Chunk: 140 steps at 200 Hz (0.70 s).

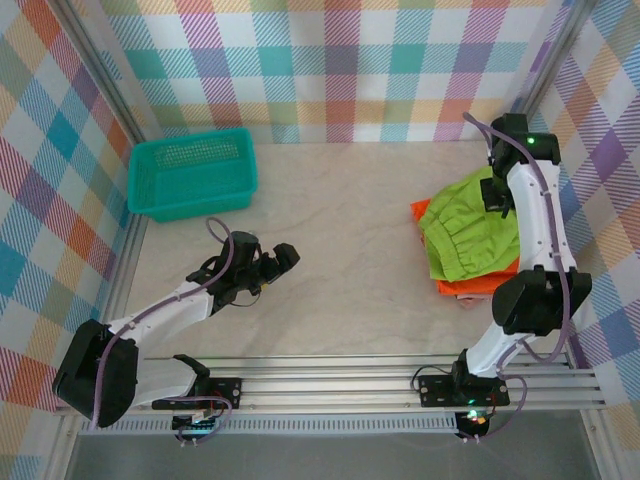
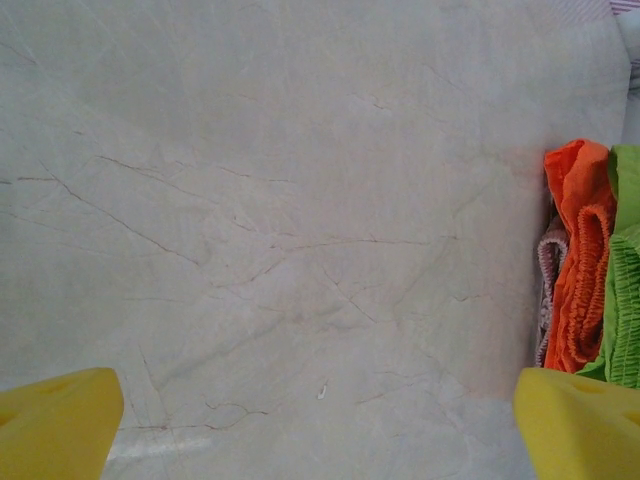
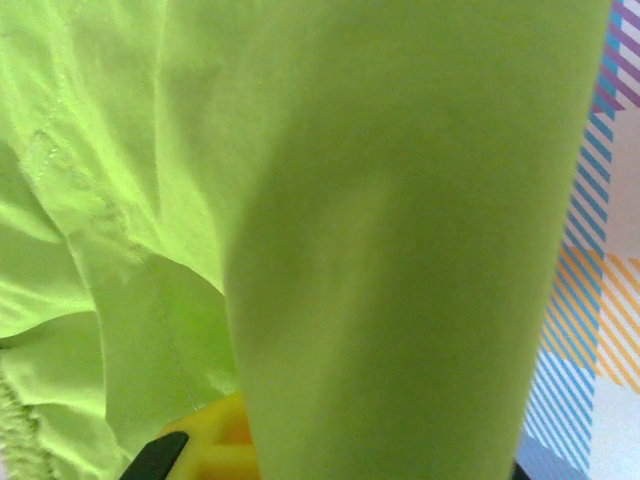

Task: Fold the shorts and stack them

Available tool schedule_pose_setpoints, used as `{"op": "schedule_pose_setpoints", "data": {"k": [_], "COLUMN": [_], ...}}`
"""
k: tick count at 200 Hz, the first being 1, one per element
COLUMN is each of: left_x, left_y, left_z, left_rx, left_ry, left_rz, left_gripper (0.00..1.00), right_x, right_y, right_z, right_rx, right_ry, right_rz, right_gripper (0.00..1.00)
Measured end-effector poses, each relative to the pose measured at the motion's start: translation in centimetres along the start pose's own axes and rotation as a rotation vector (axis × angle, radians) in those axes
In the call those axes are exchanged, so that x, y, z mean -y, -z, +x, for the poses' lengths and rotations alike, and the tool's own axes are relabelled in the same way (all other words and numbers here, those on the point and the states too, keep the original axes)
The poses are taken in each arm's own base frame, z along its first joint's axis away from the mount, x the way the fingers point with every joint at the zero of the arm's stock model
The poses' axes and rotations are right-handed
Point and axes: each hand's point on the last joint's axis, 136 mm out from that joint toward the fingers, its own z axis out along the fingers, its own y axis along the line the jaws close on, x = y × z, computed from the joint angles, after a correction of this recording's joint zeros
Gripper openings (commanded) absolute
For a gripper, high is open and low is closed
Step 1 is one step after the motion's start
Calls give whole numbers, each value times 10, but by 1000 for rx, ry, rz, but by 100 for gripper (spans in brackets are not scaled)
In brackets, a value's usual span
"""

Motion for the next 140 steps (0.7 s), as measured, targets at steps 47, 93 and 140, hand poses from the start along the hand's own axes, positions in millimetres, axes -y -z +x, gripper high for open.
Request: {"op": "schedule_pose_setpoints", "data": {"k": [47, 93, 140], "left_x": [0, 1, 7], "left_y": [-1, 1, 9], "left_z": [-1, -3, -9], "left_rx": [-8, 0, 31], "left_ry": [5, -4, -18], "left_rz": [3, 8, 27], "left_gripper": [100, 100, 100], "right_x": [45, 50, -31], "right_y": [-28, -19, 1], "right_z": [1, -5, -14], "right_rx": [-52, 9, 155], "right_ry": [-88, -236, -331], "right_rz": [138, 66, -419], "right_gripper": [93, 99, 99]}}
